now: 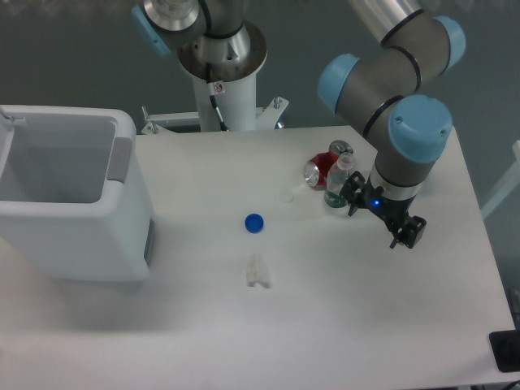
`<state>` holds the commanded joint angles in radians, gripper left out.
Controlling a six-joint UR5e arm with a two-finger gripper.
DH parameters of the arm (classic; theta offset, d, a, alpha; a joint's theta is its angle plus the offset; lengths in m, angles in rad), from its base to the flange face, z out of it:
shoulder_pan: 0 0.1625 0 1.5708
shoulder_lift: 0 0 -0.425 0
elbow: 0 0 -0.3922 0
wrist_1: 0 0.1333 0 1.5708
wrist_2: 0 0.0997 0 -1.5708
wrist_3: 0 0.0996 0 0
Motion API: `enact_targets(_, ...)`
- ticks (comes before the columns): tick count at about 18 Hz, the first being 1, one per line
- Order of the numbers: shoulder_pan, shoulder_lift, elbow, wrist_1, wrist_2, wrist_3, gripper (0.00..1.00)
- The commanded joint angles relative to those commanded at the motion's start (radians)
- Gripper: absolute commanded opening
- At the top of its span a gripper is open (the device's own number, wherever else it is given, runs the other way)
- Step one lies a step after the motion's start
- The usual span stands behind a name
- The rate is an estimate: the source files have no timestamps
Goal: Close the trash can
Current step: 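Lift the gripper away from the bottles and move toward the trash can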
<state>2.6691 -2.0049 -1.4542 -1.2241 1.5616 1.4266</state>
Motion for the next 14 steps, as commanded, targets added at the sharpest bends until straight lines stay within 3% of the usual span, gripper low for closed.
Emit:
enact_targets(8, -0.005, 0.011, -0.011, -0.005, -0.032, -0.015, 1.0)
enact_targets(14, -0.011, 0.064, -0.092, 0.002, -0.015, -0.015, 1.0)
